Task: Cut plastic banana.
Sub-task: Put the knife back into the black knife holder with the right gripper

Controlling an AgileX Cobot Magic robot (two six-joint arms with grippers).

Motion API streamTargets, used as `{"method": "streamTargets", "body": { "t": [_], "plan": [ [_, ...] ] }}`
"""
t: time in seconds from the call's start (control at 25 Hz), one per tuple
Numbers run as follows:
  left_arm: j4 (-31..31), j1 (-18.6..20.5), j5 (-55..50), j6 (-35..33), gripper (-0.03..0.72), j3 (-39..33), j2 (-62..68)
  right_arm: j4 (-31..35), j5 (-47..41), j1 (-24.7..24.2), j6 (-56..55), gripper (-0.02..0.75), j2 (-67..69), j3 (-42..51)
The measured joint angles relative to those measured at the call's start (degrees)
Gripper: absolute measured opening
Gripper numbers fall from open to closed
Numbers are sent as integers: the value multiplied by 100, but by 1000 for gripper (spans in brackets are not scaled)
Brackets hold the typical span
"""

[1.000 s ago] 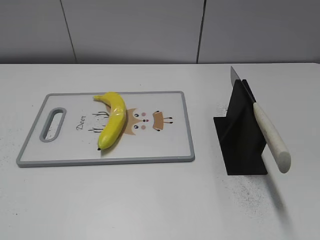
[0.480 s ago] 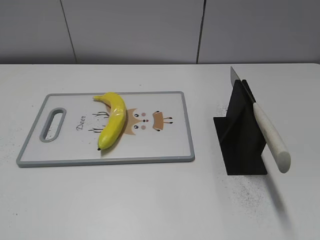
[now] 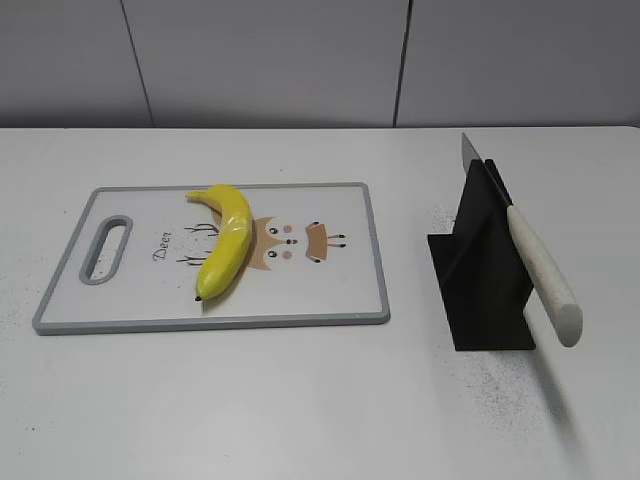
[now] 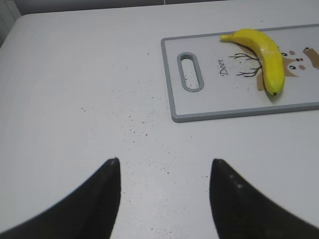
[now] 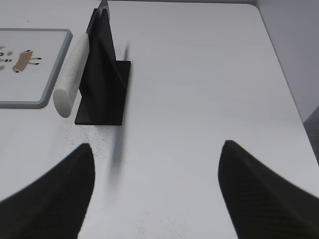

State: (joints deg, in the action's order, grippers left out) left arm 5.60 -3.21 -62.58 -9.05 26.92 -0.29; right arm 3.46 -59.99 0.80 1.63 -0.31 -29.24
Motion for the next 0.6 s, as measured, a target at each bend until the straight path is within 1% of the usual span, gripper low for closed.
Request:
{"method": "streamTargets", "body": {
  "t": [0.6],
  "plan": [
    [0, 0, 0, 0, 534, 0, 0, 0, 0, 0, 6, 584, 0, 0]
  ]
}}
